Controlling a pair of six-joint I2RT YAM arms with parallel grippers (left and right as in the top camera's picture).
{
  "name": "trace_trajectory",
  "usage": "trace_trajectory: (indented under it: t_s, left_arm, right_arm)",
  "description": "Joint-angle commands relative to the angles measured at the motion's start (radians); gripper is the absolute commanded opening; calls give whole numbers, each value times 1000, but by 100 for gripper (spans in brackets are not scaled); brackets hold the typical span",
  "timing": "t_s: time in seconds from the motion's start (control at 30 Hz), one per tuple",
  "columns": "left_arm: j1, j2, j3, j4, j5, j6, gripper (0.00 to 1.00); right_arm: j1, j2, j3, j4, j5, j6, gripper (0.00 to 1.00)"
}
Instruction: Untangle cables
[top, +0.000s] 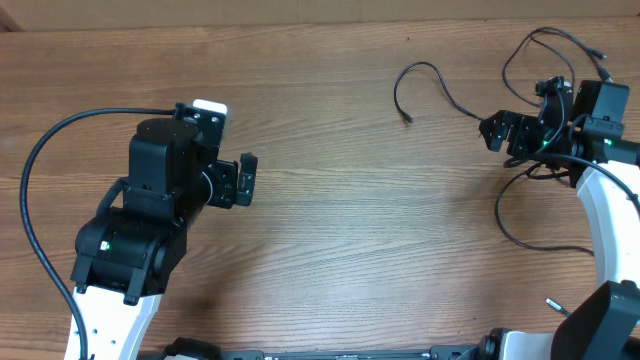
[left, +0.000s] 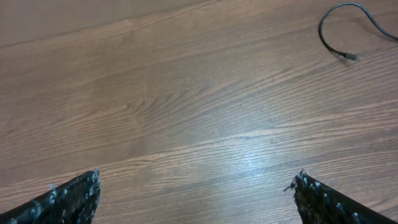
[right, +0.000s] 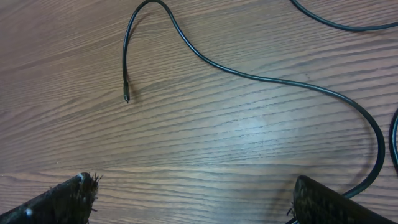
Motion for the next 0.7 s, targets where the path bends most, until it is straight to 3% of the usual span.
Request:
trace_trajectory:
  t_s: [0.0,0.3,0.4,0.67]
  left_arm:
    - [5,-4,-2,-2,15,19,99]
    - [7,-12,-3,-57,5,23,100]
    - [29,-55,-23,-10,-15,26,100]
    - [222,-327,-362,565,253,26,100]
  right_arm:
    - [-5,-1,-2,6,5,-4,100]
    - [-5,-1,-2,6,5,-4,100]
    - [-5,-1,-2,6,5,-4,100]
    - [-5,-1,-2,6,5,-4,100]
